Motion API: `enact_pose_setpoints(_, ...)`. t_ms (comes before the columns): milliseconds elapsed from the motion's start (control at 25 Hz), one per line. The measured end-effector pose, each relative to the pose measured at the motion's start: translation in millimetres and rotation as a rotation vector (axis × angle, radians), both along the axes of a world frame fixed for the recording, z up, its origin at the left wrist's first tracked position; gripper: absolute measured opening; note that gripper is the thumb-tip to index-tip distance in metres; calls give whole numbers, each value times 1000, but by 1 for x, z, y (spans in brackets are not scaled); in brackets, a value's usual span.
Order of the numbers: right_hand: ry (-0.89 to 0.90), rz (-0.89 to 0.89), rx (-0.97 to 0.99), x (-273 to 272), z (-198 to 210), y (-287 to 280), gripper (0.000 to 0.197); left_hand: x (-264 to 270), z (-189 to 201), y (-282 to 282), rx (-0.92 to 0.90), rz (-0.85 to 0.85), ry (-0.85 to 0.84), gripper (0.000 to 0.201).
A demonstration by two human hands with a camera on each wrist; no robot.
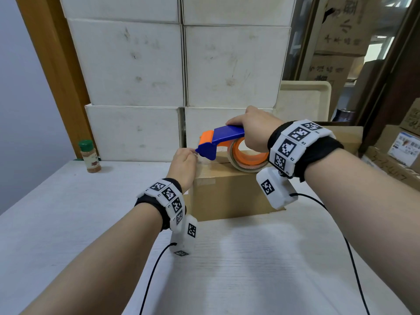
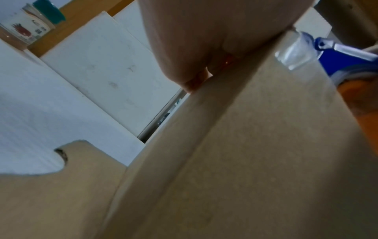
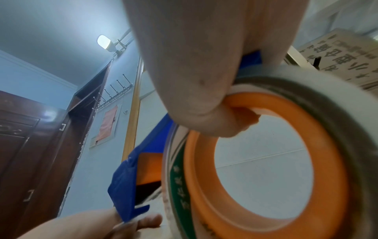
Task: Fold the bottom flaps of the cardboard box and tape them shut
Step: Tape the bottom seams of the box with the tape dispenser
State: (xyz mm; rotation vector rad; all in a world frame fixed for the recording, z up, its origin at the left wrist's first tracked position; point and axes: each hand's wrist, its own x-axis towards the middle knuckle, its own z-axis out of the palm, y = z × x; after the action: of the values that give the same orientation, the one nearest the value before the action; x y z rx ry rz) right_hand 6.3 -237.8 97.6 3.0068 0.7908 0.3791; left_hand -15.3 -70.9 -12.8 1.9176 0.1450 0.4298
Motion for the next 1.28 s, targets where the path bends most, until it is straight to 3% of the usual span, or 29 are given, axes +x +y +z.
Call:
enact_pose_setpoints(200, -23, 4, -57, 2, 1, -4, 55, 1, 0, -5, -15, 12, -15, 31)
enact_pose_setpoints(400, -51, 8, -110, 6, 0, -4, 51, -1, -1, -9, -35, 71, -43, 19)
enact_pose_setpoints(640, -71, 16, -137, 9, -3, 2, 51, -11, 1, -14, -21, 157, -73, 28)
enact_pose_setpoints(840, -78, 35, -185, 0, -1, 7, 45, -13, -10, -12, -81, 236, -107, 32)
enact_pose_setpoints(1280, -79, 17, -214, -6, 3, 14, 41, -9, -16, -9, -247, 238, -32, 27)
